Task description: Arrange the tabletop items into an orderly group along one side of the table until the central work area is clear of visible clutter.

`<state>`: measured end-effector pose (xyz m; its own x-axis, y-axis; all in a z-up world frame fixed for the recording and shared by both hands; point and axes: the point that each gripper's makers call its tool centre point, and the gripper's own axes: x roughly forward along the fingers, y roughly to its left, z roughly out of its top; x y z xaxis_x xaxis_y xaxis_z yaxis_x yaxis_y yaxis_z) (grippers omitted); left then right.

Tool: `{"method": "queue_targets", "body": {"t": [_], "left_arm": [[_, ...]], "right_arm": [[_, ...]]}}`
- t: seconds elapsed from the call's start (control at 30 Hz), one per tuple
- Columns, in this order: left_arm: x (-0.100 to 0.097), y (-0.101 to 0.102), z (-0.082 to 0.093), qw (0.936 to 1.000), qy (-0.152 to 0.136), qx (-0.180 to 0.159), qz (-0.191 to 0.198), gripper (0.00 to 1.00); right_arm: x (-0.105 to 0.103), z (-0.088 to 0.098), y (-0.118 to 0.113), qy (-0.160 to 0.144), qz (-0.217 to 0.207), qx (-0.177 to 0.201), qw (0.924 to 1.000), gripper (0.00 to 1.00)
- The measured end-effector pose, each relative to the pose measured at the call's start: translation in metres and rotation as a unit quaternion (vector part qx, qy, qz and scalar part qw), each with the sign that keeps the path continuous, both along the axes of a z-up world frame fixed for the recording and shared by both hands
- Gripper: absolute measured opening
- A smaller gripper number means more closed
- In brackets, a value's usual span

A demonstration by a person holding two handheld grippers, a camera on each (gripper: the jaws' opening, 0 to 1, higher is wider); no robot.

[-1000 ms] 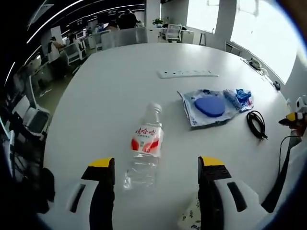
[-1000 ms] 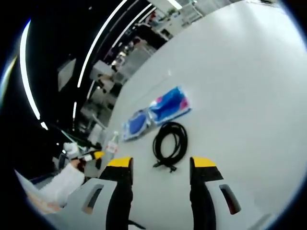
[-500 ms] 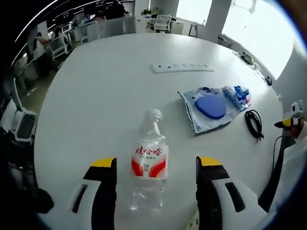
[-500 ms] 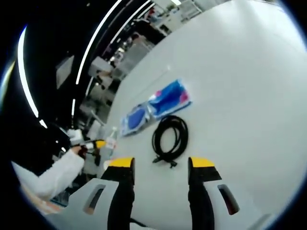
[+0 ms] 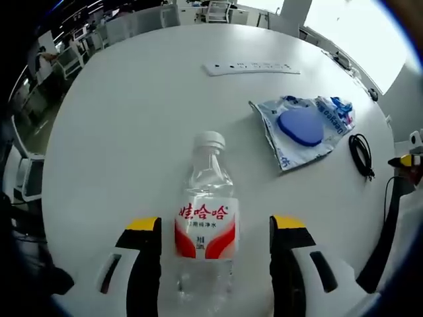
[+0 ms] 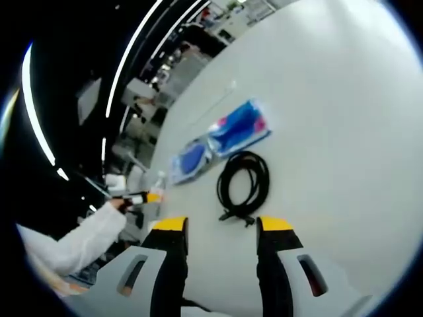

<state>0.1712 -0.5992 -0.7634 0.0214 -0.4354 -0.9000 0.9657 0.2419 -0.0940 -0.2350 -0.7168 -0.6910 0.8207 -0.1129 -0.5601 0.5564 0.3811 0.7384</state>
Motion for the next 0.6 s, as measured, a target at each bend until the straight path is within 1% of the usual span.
{"method": "queue_targets", "body": {"t": [0.07,0.13,0.17,0.2,0.23,0.27,0.33,0.37,0.43,0.6], "left_arm": [[-0.001,0.0,-0.004,1.0,0.003,0.004,0.001,0.64],[-0.004,0.001,-0.007,1.0,-0.001,0.009,-0.002,0.6],[-0.005,0.001,-0.007,0.9999,-0.002,0.01,-0.005,0.59],[-0.002,0.003,-0.008,0.9998,-0.014,0.015,-0.006,0.58],[-0.002,0.004,-0.009,0.9997,-0.014,0.018,-0.007,0.55],[0.0,0.006,-0.009,0.9994,-0.023,0.023,-0.009,0.52],[0.002,0.009,-0.011,0.999,-0.03,0.03,-0.014,0.45],[0.004,0.011,-0.012,0.9987,-0.037,0.031,-0.015,0.44],[0.005,0.008,-0.009,0.9993,-0.032,0.017,-0.01,0.44],[0.005,0.006,-0.007,0.9989,-0.037,0.018,-0.024,0.41]], "right_arm": [[0.001,-0.001,0.002,0.001,0.004,0.003,1.0,0.39],[0.001,-0.002,0.003,0.004,0.009,0.001,0.9999,0.39],[0.001,-0.002,0.004,0.005,0.009,0.001,0.9999,0.38],[0.002,-0.002,0.004,0.005,0.009,0.001,0.9999,0.38],[0.002,-0.002,0.004,0.005,0.009,0.002,0.9999,0.38],[0.002,-0.002,0.004,0.005,0.008,0.002,1.0,0.38],[0.003,-0.002,0.004,0.005,0.01,0.002,0.9999,0.38],[0.003,-0.003,0.005,0.005,0.011,0.002,0.9999,0.37],[0.004,-0.003,0.007,0.004,0.013,0.004,0.9999,0.37],[0.007,-0.006,0.013,0.005,0.023,0.01,0.9997,0.35]]}}
